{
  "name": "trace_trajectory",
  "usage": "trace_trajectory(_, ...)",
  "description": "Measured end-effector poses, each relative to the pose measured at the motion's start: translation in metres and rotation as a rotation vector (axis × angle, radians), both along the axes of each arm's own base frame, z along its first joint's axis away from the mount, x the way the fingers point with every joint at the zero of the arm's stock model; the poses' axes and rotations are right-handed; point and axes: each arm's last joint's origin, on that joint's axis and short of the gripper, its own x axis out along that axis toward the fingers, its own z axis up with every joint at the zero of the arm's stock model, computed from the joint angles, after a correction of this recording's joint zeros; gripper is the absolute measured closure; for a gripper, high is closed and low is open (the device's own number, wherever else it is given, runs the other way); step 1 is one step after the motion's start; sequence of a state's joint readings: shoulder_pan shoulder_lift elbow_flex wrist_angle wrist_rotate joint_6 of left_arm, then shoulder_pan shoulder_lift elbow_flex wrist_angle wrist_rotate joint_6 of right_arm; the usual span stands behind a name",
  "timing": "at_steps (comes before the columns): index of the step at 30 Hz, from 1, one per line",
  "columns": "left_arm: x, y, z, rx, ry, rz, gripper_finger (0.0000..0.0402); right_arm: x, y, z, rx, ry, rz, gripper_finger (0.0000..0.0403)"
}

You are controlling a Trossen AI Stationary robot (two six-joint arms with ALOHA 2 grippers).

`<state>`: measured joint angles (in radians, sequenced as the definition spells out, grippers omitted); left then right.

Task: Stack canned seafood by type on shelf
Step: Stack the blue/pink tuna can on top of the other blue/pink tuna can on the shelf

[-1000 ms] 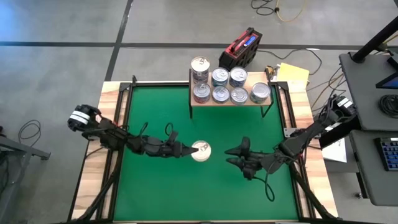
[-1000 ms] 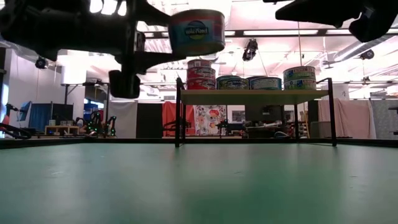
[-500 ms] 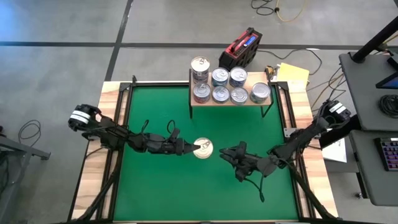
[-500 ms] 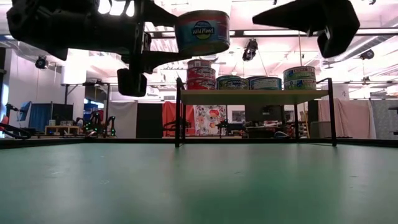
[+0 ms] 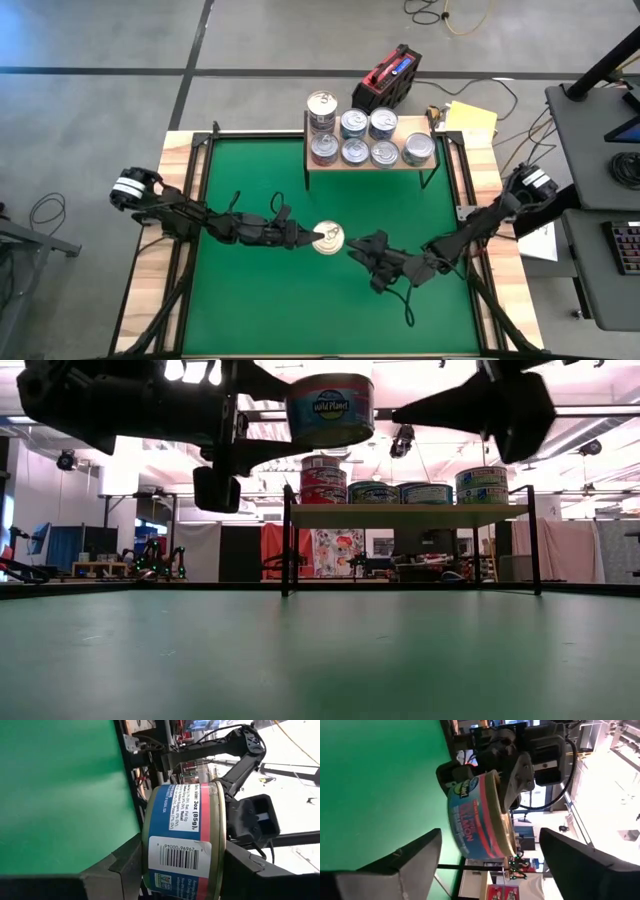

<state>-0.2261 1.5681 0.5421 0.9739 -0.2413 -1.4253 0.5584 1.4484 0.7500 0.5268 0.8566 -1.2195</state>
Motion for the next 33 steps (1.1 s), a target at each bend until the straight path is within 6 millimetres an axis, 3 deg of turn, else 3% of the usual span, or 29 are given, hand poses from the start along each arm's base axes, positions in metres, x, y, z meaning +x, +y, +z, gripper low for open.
trace_trajectory(7, 0.001, 0.0, 0.0, 0.003, 0.009, -0.011, 0.0229, 0.012, 0.006, 0.0, -0.07, 0.022, 0.004, 0.0051)
trace_trajectory(19, 0.006, -0.003, 0.008, 0.023, -0.016, -0.069, 0.0229, 0.036, -0.001, -0.015, -0.134, 0.077, -0.046, 0.005)
trace_trajectory(33, 0.005, -0.003, 0.005, 0.037, 0.006, -0.089, 0.0228, 0.036, -0.001, -0.008, -0.136, 0.062, -0.045, 0.0106)
